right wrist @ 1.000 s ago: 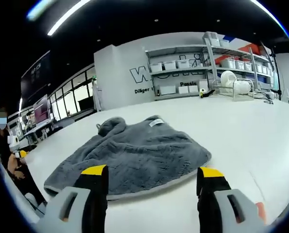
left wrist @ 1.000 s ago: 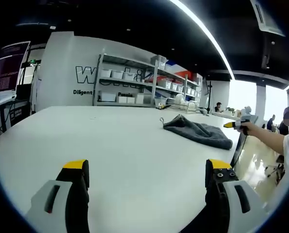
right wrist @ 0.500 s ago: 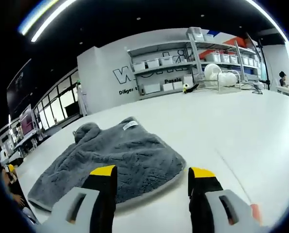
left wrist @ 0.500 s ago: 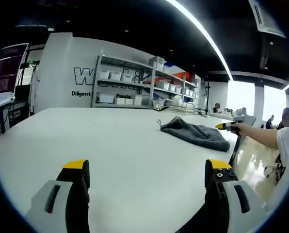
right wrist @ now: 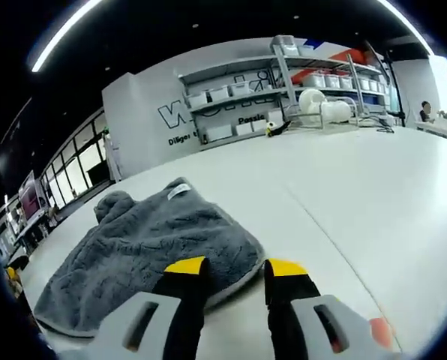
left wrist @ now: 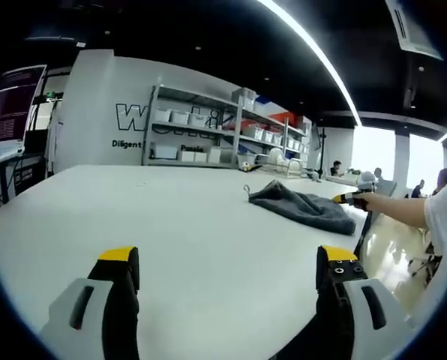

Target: Open the folded towel by lifting each exposed corner and separating the folded layers until the towel lies flat within the target outline without major curled edges

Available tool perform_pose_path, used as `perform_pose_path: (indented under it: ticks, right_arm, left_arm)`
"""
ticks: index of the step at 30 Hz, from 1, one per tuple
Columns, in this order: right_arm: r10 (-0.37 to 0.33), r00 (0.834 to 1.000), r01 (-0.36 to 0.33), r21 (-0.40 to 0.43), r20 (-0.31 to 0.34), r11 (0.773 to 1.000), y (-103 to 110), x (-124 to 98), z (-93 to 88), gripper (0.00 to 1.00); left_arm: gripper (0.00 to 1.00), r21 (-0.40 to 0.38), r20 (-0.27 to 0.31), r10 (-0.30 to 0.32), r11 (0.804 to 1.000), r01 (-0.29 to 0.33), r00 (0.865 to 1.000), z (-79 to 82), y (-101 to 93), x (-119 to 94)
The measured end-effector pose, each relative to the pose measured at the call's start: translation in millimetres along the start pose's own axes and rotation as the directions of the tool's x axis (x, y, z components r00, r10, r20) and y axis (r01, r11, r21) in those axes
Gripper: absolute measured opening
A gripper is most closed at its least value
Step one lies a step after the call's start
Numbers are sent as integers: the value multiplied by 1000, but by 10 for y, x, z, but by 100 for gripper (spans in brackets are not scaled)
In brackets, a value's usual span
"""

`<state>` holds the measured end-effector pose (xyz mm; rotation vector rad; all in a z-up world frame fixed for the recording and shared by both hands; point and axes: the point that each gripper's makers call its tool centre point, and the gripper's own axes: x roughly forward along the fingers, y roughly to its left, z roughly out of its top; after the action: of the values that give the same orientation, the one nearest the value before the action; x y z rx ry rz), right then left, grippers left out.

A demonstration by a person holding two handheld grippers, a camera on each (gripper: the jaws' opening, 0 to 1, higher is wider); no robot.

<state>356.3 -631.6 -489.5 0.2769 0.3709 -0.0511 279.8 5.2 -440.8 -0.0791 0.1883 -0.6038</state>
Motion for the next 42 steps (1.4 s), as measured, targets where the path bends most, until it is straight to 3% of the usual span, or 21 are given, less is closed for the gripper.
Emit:
perform_pose_path:
  ticks: [4, 10, 23, 32, 42]
  right_arm:
    - [-18, 1000, 18, -14, -9, 1000, -26, 32, -9, 21]
    - [-58, 998, 58, 12, 18, 998, -135, 0, 38, 2]
    - [-36, 998, 36, 7, 56, 999, -22, -82, 181, 0]
    - [67, 994, -67, -11, 84, 998, 383, -152, 332, 0]
    - [214, 975, -216, 17, 64, 976, 1118, -185, 395, 0]
  left_arm:
    - [97, -3, 2, 6, 1000, -6, 1000, 3, 20, 7]
    - [97, -7, 1, 13, 1000, -13, 1000, -4, 54, 6]
    - [97, -19, 2, 20, 1000, -20, 1000, -37, 97, -2]
    - [96, -24, 9, 32, 999, -31, 999, -35, 154, -47]
    - [96, -19, 0, 44, 999, -44, 999, -71, 201, -100]
